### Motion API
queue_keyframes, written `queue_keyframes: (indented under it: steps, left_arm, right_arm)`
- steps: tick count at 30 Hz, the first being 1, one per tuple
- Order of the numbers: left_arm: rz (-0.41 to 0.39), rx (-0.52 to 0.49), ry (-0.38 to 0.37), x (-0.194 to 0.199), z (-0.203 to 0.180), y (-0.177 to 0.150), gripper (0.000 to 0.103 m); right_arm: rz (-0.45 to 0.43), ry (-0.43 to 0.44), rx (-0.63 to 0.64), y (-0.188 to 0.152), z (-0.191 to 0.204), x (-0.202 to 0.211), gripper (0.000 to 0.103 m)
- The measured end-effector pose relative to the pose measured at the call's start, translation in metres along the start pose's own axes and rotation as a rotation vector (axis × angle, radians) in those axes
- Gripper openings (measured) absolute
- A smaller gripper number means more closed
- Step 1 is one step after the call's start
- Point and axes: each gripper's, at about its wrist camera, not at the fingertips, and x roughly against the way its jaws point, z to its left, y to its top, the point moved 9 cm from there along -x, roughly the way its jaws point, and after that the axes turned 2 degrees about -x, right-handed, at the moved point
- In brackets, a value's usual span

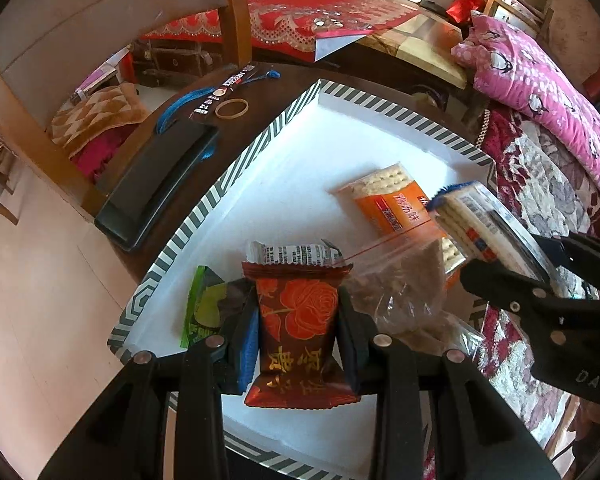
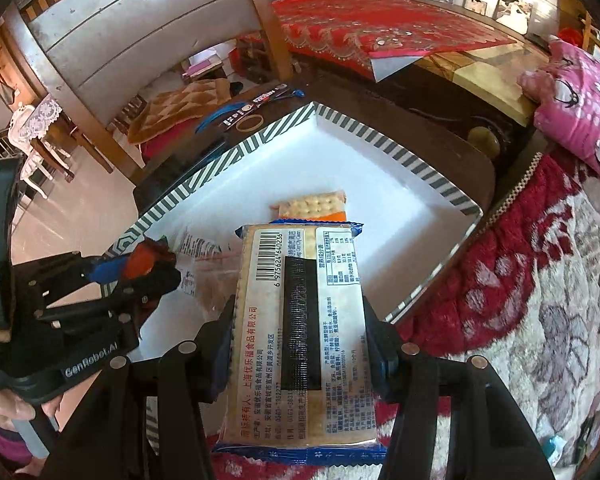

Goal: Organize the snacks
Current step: 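Carry the red candy and biscuit box over the white tray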

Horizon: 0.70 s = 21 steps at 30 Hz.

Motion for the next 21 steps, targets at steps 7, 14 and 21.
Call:
queue_keyframes:
  steps: [7, 14, 21]
  left_arm:
    - [0.016, 0.009, -0.001, -0.01, 0.002, 0.002, 0.033]
    - [0.026, 0.006, 0.0, -0.018, 0.0, 0.003, 0.033]
    - [0.034, 0.006, 0.007, -0.024, -0.001, 0.005, 0.033]
  right_arm:
    - [0.016, -0.001, 0.009, 0.014, 0.003, -0.019, 0.059]
    - [0.041, -0.005, 0.017, 0.023, 0.004, -0.039, 0.059]
    - [0.06, -0.015, 0.007, 0.028, -0.001, -0.056, 0.059]
